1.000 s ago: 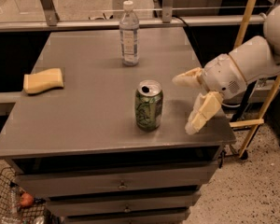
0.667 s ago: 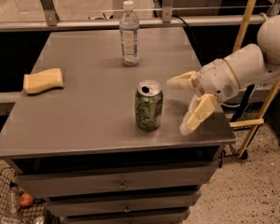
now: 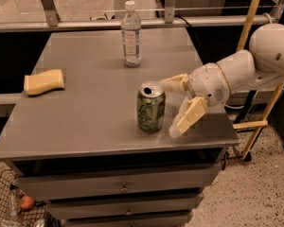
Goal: Knock green can over
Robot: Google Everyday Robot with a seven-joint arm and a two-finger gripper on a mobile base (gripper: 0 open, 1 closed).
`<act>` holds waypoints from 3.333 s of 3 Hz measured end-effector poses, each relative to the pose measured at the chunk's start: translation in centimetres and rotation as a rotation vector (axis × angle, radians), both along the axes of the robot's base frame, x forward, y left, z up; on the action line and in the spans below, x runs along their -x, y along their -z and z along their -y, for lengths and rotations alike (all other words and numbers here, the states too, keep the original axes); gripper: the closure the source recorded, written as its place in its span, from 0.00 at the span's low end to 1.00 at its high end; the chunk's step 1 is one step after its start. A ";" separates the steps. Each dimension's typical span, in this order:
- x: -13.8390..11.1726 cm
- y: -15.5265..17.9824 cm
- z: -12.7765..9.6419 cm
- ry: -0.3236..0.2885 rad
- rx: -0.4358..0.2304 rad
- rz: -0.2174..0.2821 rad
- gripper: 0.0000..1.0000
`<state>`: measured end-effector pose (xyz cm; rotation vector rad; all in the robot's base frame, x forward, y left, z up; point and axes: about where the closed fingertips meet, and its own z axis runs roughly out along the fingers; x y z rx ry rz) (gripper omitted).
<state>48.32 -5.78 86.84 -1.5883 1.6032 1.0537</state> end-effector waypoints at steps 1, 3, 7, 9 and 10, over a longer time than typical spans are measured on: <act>0.3 0.3 -1.5 -0.031 0.002 -0.010 0.19; 0.7 0.3 -3.3 -0.069 0.011 -0.011 0.65; -0.7 -1.3 -5.3 -0.158 0.685 0.364 1.00; 0.1 3.5 -4.7 -0.234 1.011 0.422 1.00; 0.1 3.5 -4.7 -0.234 1.011 0.422 0.82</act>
Offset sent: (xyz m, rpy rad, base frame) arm -0.0085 0.0366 -0.0093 -0.0155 0.0271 0.0756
